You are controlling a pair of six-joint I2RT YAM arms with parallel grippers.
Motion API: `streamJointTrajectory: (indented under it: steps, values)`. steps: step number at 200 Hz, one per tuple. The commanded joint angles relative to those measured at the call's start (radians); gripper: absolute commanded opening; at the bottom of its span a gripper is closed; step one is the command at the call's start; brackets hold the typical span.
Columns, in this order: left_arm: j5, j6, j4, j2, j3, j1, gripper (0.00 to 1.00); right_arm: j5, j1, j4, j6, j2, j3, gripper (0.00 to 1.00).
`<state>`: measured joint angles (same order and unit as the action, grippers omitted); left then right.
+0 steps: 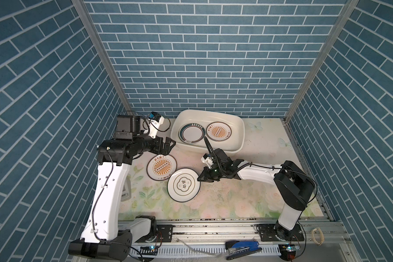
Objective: Place the plates into the plastic bin on the countertop
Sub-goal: 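Lift the cloud-emblem plate with the right gripper while the left gripper approaches, then close the left gripper on the plate rim while the right gripper holds it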
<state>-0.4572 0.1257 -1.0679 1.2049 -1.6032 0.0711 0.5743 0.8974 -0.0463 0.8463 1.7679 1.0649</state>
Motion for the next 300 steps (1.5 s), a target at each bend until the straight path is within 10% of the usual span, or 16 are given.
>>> streamJointTrajectory:
  steps: [1,86,155,300]
  values:
    - [0.026,-0.042,0.011,0.025,-0.020,-0.004,0.97,0.039,-0.015,-0.041,-0.046,-0.072,0.018,0.00]
    - [-0.036,-0.094,0.034,0.086,0.041,-0.004,0.90,0.050,-0.146,-0.189,-0.084,-0.254,0.056,0.00]
    - [-0.346,-0.194,0.115,0.228,0.111,-0.001,0.85,0.096,-0.285,-0.246,-0.107,-0.320,0.107,0.00]
    - [-0.371,-0.152,0.074,0.470,-0.026,0.138,0.62,0.187,-0.418,-0.247,-0.107,-0.280,0.223,0.00]
